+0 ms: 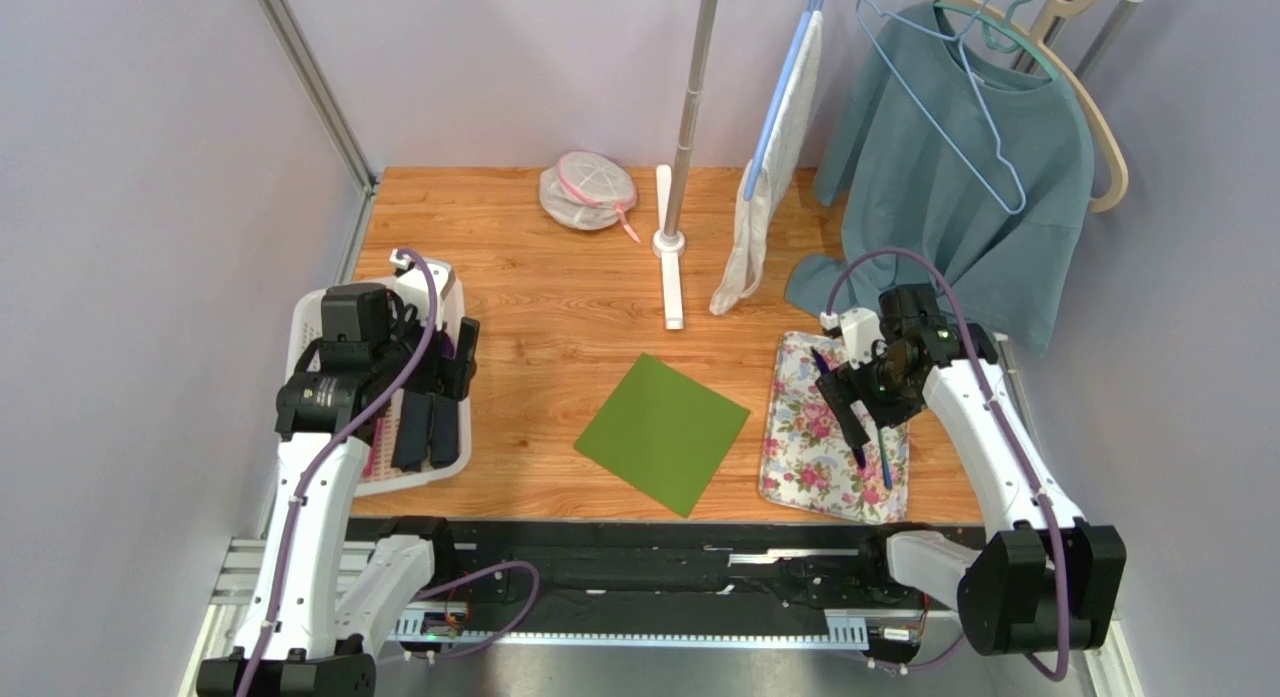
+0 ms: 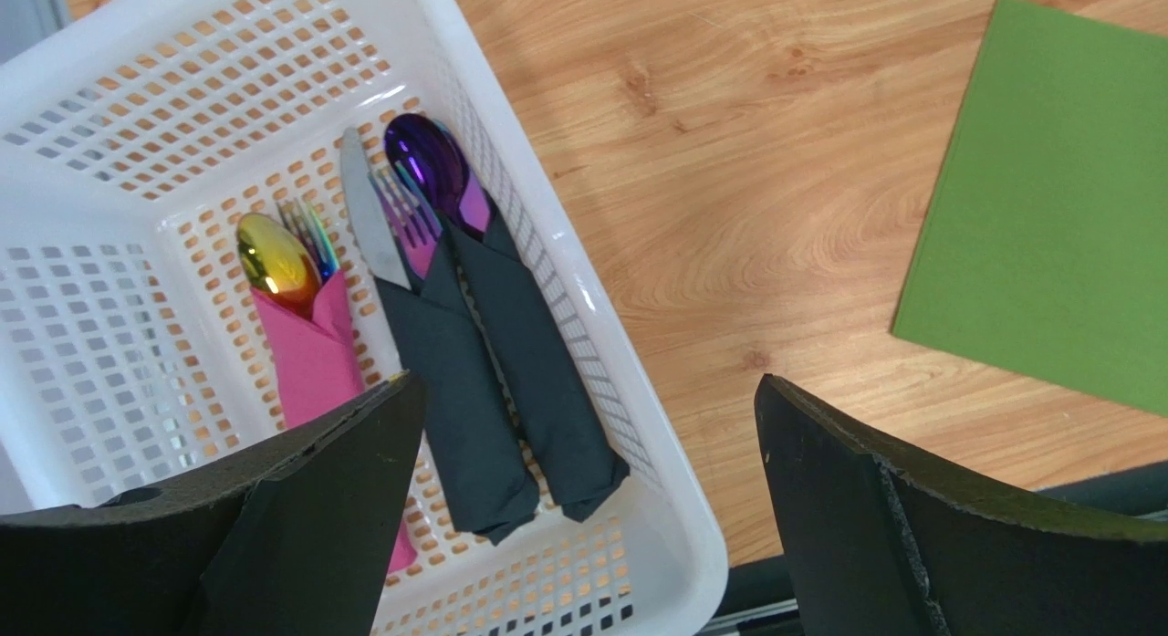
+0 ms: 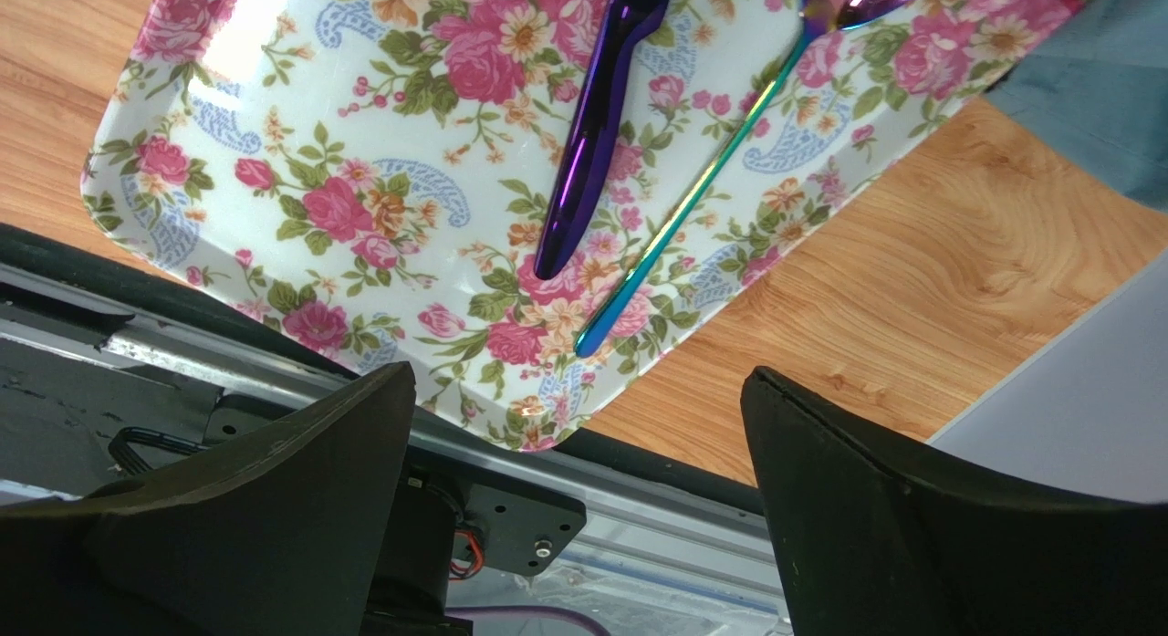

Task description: Place the utensils on the paper napkin and roll it up

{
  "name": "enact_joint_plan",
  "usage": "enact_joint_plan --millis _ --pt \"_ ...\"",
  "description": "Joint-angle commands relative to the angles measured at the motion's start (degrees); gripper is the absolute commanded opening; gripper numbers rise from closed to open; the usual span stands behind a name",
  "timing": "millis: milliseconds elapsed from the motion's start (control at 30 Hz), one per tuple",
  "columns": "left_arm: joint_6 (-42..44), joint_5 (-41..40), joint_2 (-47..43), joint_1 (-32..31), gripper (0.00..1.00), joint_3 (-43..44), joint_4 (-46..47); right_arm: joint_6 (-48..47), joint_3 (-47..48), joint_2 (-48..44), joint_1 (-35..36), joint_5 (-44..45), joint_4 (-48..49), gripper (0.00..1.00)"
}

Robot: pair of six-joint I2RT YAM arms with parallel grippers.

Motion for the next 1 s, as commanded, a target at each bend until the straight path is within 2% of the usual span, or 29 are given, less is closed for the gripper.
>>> enact_joint_plan --millis 0,133,367,500,600,767,833,967 --pt "-2.1 -4.2 0.3 0.3 0.99 0.0 4.7 0.5 1.5 2.6 2.0 0.8 -0.1 0.91" --pt "-3.8 -4.0 2.4 0.3 0.99 1.2 5.0 1.6 1.5 6.6 3.8 2.2 0.0 0.84" --pt "-6.8 0.0 4.1 0.3 0.99 1.7 7.2 4.4 3.0 14.3 5.7 6.3 1.4 0.81" --pt "-7.9 1.5 4.8 0.3 0.99 1.7 8.5 5.9 5.2 21.3 5.9 5.5 0.7 0.73" --pt "-8.4 2.5 5.4 0.3 0.99 1.7 9.4 6.9 6.5 25.0 6.2 4.4 0.8 0.63" --pt "-8.4 1.6 6.2 0.3 0.99 1.1 11.0 9.0 7.2 29.1 6.1 5.6 3.1 0.52" --pt "-8.6 1.7 6.5 0.3 0.99 1.0 11.6 10.0 7.6 31.1 6.2 6.3 4.3 0.42" --pt "-8.8 2.6 6.9 0.3 0.99 0.6 12.6 10.3 7.5 32.6 6.2 8.4 7.2 0.38"
